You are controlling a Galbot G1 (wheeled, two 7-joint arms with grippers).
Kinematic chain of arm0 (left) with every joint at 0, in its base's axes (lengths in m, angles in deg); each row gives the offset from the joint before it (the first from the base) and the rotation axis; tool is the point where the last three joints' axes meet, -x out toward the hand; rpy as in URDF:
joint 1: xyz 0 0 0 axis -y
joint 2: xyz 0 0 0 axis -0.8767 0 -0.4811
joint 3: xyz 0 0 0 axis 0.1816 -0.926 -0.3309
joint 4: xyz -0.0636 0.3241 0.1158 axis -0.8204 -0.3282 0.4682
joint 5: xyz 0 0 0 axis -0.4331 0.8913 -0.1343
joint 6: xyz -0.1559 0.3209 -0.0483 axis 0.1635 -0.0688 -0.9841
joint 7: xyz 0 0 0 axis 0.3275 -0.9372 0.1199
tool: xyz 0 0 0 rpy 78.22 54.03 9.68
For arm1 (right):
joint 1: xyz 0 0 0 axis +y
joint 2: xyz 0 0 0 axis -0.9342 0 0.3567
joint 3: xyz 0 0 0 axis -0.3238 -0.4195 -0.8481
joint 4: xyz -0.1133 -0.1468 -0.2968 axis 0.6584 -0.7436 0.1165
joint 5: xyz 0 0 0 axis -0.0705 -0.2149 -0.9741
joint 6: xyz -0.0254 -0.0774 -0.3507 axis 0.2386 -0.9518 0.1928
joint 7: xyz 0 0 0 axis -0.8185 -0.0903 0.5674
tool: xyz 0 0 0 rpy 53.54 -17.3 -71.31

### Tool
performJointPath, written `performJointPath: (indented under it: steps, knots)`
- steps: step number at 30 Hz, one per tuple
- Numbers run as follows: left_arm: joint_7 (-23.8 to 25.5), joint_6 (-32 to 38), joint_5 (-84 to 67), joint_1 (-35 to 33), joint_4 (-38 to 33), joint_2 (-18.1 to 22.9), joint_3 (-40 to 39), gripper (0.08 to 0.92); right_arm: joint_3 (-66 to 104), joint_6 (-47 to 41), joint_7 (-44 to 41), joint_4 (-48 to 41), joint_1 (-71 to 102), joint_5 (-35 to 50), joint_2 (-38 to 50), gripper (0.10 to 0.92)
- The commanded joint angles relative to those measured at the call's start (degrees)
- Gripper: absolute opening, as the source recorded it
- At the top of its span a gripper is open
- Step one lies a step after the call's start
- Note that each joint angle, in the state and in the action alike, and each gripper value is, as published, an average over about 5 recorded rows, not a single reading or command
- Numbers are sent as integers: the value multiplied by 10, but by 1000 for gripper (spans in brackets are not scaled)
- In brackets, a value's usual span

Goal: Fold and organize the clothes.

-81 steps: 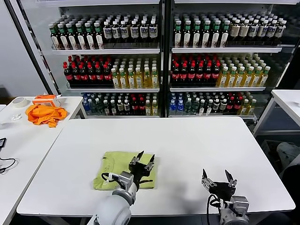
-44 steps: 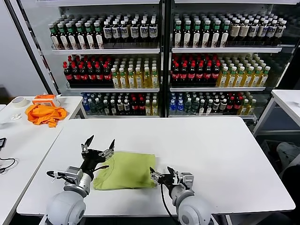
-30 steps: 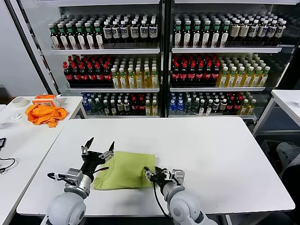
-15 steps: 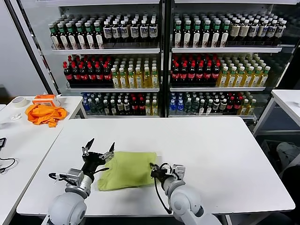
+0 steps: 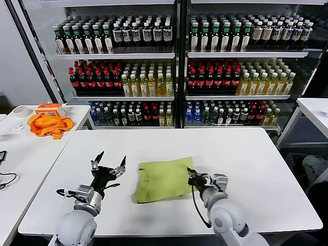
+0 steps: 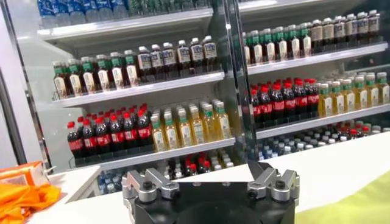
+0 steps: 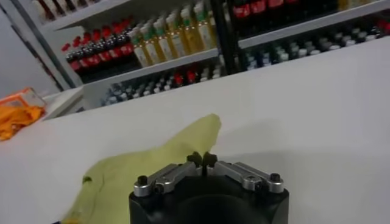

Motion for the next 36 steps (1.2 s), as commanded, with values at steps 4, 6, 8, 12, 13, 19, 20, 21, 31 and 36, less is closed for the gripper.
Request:
performJointPath:
  steps: [4, 6, 8, 12, 13, 19, 20, 21, 31, 36]
  knots:
    - [2, 31, 36, 13, 36, 26, -5, 823, 66, 0, -97, -62, 25, -54, 41, 116]
    - [3, 33, 36, 14, 41, 31, -5, 823, 67, 0, -111, -77, 16, -79, 31, 116]
    - [4, 35, 35, 12, 42, 32, -6, 822, 73, 0, -129, -75, 18, -105, 26, 116]
    - [4, 27, 26, 5, 32, 29, -11, 823, 101, -1, -155, -30, 51, -146, 27, 124]
    - [5, 27, 25, 4, 31, 28, -13, 823, 110, 1, -154, -16, 60, -155, 28, 140]
    - [11, 36, 35, 10, 33, 34, -24, 822, 197, 9, -169, 56, 114, -196, 24, 302]
    - [11, 36, 35, 11, 35, 35, -25, 822, 208, 19, -173, 60, 118, -206, 23, 328]
    - [10, 36, 37, 12, 38, 35, -26, 823, 214, 30, -176, 61, 120, -219, 24, 354]
    - [15, 74, 63, 27, 68, 48, -23, 823, 227, 175, -183, -3, 78, -317, 33, 648]
    - [38, 92, 63, 33, 78, 51, -21, 823, 234, 220, -187, -61, 75, -352, 42, 778]
